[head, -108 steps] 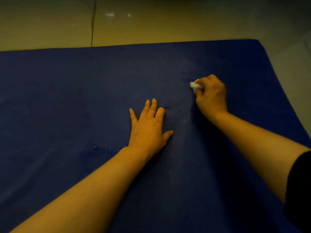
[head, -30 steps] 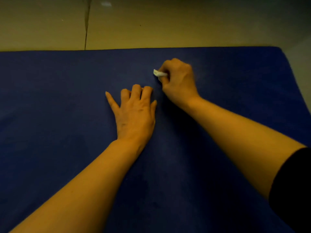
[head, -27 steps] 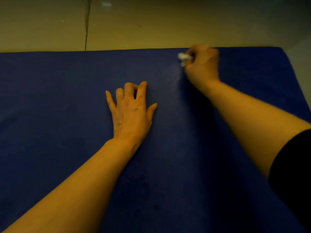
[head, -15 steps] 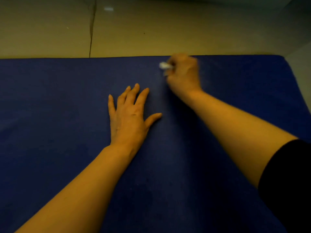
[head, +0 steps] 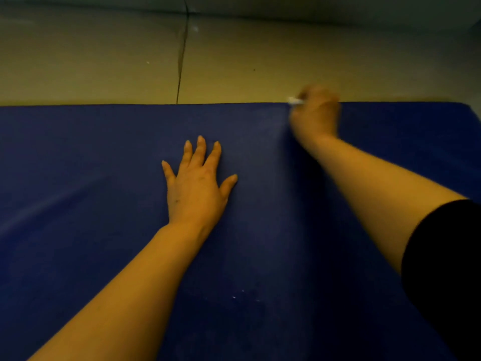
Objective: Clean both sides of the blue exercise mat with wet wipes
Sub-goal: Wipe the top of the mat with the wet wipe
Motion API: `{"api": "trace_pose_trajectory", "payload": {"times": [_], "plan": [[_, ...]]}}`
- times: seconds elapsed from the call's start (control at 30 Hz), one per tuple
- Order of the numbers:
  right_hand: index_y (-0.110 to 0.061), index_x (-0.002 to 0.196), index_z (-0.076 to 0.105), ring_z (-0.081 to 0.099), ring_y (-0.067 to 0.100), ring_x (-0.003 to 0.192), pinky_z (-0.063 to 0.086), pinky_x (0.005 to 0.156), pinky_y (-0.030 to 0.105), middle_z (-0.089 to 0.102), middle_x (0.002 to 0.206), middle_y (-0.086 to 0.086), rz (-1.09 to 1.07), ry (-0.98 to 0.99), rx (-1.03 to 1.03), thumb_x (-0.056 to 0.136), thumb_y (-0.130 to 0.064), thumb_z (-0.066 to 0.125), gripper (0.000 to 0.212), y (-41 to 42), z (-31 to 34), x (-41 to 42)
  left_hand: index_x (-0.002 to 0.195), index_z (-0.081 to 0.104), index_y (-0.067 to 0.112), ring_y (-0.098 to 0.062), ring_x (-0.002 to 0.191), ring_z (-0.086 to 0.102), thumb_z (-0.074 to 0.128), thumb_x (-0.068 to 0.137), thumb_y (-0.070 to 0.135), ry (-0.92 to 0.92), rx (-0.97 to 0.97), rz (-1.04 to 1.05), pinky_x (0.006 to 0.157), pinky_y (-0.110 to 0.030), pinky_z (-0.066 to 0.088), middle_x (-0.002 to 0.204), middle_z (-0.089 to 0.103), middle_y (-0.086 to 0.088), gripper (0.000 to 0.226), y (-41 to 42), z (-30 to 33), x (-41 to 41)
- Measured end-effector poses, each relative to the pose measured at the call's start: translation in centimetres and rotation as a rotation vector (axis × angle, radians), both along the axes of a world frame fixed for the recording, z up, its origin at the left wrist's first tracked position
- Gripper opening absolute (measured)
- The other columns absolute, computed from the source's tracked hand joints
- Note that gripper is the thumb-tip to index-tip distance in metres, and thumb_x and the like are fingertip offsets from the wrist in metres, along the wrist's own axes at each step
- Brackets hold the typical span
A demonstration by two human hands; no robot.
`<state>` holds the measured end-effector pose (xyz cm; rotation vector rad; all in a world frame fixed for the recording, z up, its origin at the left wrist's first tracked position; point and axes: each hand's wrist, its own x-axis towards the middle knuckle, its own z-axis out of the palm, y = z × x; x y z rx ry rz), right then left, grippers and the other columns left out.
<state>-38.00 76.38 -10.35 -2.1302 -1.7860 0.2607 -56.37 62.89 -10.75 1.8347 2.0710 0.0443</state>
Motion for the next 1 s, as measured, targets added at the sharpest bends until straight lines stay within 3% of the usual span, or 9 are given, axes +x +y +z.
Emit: {"api": "trace_pose_trajectory", "payload": {"times": [0.07,0.13,0.23,0.33,0.43,0.57,0.77,0.93,1.0], "plan": [[-0.004,0.101,0.065,0.061,0.034,0.101,0.048,0.08,0.036,0.065,0.107,0.018,-0.225,0.03,-0.017,0.09,-0.021,0.057,0.022,0.6,0.6,3.0,0.154,0.004,0.028,-0.022,0.149,-0.011,0.039,0.097,0.053,0.018,-0.03,-0.014,0.116,-0.059,-0.003,0.162,-0.006,0.0,0.072,0.2,0.1,0.1],[-0.003,0.105,0.064,0.06,0.032,0.105,0.047,0.081,0.034,0.064,0.111,0.016,-0.242,0.05,-0.035,0.089,-0.017,0.059,0.022,0.0,0.8,1.5,0.155,0.002,0.026,-0.024,0.148,-0.012,0.04,0.098,0.051,0.045,-0.053,-0.008,0.115,-0.06,-0.002,0.162,-0.008,-0.001,0.072,0.5,0.2,0.7],[-0.005,0.104,0.063,0.058,0.028,0.104,0.03,0.065,0.021,0.064,0.111,0.013,0.096,0.14,-0.063,0.088,-0.012,0.056,0.018,-2.6,0.5,-6.2,0.155,0.003,0.025,-0.025,0.148,-0.012,0.042,0.099,0.047,0.031,-0.049,0.013,0.114,-0.062,-0.002,0.162,-0.007,-0.003,0.072,0.7,0.2,1.1],[-0.004,0.103,0.06,0.056,0.03,0.102,0.033,0.068,0.027,0.062,0.11,0.014,0.345,0.095,-0.046,0.09,-0.015,0.055,0.018,-4.3,0.4,-8.4,0.155,0.005,0.026,-0.023,0.148,-0.012,0.043,0.098,0.048,-0.004,-0.033,0.002,0.115,-0.06,-0.002,0.162,-0.006,-0.002,0.071,0.5,0.1,0.6],[-0.004,0.1,0.062,0.057,0.034,0.099,0.04,0.074,0.035,0.062,0.107,0.017,0.2,0.02,0.0,0.086,-0.012,0.056,0.017,-2.8,0.0,-2.8,0.154,0.004,0.028,-0.022,0.148,-0.013,0.041,0.097,0.052,-0.007,-0.029,-0.019,0.116,-0.059,-0.005,0.162,-0.008,0.0,0.072,0.3,0.1,0.2],[-0.003,0.101,0.06,0.057,0.034,0.099,0.042,0.074,0.034,0.061,0.109,0.017,-0.02,0.021,0.003,0.09,-0.013,0.055,0.016,-2.8,0.1,-0.5,0.155,0.003,0.026,-0.024,0.148,-0.013,0.04,0.098,0.05,0.024,-0.037,-0.002,0.114,-0.06,-0.005,0.162,-0.008,-0.001,0.072,0.4,-0.1,0.8],[-0.001,0.09,0.059,0.055,0.032,0.087,0.03,0.062,0.029,0.061,0.096,0.018,0.417,0.093,0.009,0.085,-0.007,0.056,0.008,-8.2,-0.5,-5.3,0.154,0.005,0.028,-0.022,0.148,-0.013,0.04,0.098,0.051,0.002,-0.004,0.001,0.115,-0.059,-0.006,0.162,-0.008,0.0,0.07,0.2,-0.5,0.6],[-0.001,0.092,0.061,0.057,0.035,0.09,0.04,0.07,0.039,0.061,0.1,0.018,0.096,0.037,0.036,0.086,-0.011,0.058,0.013,-5.6,-0.3,1.6,0.155,0.005,0.027,-0.023,0.148,-0.013,0.041,0.098,0.05,0.006,-0.013,-0.008,0.114,-0.059,-0.006,0.162,-0.007,0.0,0.071,0.4,-0.3,0.4],[-0.001,0.093,0.059,0.056,0.034,0.092,0.034,0.064,0.032,0.06,0.102,0.017,0.04,0.021,0.032,0.088,-0.012,0.056,0.012,-6.0,-0.4,1.0,0.155,0.004,0.027,-0.023,0.148,-0.013,0.041,0.098,0.049,0.016,-0.025,0.006,0.114,-0.06,-0.005,0.162,-0.007,-0.001,0.071,0.4,-0.3,0.8]]}}
